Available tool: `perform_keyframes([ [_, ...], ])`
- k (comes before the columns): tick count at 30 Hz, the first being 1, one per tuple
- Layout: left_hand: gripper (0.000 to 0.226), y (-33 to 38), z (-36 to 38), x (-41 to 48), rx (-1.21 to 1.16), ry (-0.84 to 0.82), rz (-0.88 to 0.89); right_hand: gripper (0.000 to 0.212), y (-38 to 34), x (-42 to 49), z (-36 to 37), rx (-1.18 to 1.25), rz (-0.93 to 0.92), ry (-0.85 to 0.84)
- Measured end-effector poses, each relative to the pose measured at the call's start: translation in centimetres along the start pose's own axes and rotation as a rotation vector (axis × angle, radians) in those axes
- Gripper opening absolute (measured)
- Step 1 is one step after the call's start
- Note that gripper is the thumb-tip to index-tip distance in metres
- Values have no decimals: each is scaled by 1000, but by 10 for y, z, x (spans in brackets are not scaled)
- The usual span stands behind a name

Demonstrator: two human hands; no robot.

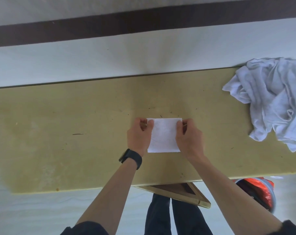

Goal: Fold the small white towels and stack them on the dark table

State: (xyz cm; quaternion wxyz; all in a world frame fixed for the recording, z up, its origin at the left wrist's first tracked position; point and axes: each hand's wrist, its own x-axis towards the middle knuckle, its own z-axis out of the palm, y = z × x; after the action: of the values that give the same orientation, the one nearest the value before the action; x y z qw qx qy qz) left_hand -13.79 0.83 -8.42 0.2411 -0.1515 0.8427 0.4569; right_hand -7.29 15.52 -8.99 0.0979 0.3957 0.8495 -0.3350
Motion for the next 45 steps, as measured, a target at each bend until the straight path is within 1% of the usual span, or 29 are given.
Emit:
perform_keyframes([
  [3,15,0,1,3,59,9,30,26,0,0,2,-58,-34,11],
  [7,20,-3,0,3,166,27,83,27,-2,-1,2,-131,-28,18],
  [9,27,-3,-1,3,237,38,94,29,-5,-2,-1,-161,-21,16],
  [11,37,-7,-3,-1,358,64,151,32,-3,-6,-5,-176,-14,29],
  [12,41,-11,-4,-4,428,90,212,35,1,-9,-7,-178,-14,54],
  [14,42,-22,-6,-14,548,156,431,34,12,-19,-9,-129,-49,153],
  [16,45,-36,-4,-22,666,181,673,28,23,-31,-5,-54,-219,275],
  [17,48,-42,-2,-21,718,159,768,29,27,-36,1,-61,-322,298],
  [18,51,-48,1,-20,766,128,837,33,30,-39,7,-95,-410,285],
  [19,54,-51,3,-17,811,93,866,39,32,-40,14,-149,-477,245],
  [21,60,-56,7,-10,892,18,828,52,31,-37,24,-264,-547,148],
  [24,65,-64,9,-4,918,-83,747,60,36,-28,31,-363,-542,28],
  [27,67,-66,8,-3,931,-104,725,62,44,-24,32,-416,-546,-8],
  [30,68,-68,7,-9,942,-115,717,64,47,-31,30,-448,-551,-8],
  [33,68,-80,3,-34,921,-126,702,64,57,-53,29,-459,-545,-23],
  [37,67,-102,1,-72,887,-142,665,64,73,-89,31,-475,-525,-87],
  [40,63,-106,-3,-88,866,-147,669,63,76,-106,29,-437,-512,-110],
  [42,61,-104,-6,-96,805,-122,658,63,74,-114,25,-363,-504,-98],
  [43,61,-100,-7,-100,758,-89,609,63,71,-117,22,-308,-468,-72],
  [45,60,-87,-7,-104,623,18,406,62,61,-119,14,-194,-296,-10],
])
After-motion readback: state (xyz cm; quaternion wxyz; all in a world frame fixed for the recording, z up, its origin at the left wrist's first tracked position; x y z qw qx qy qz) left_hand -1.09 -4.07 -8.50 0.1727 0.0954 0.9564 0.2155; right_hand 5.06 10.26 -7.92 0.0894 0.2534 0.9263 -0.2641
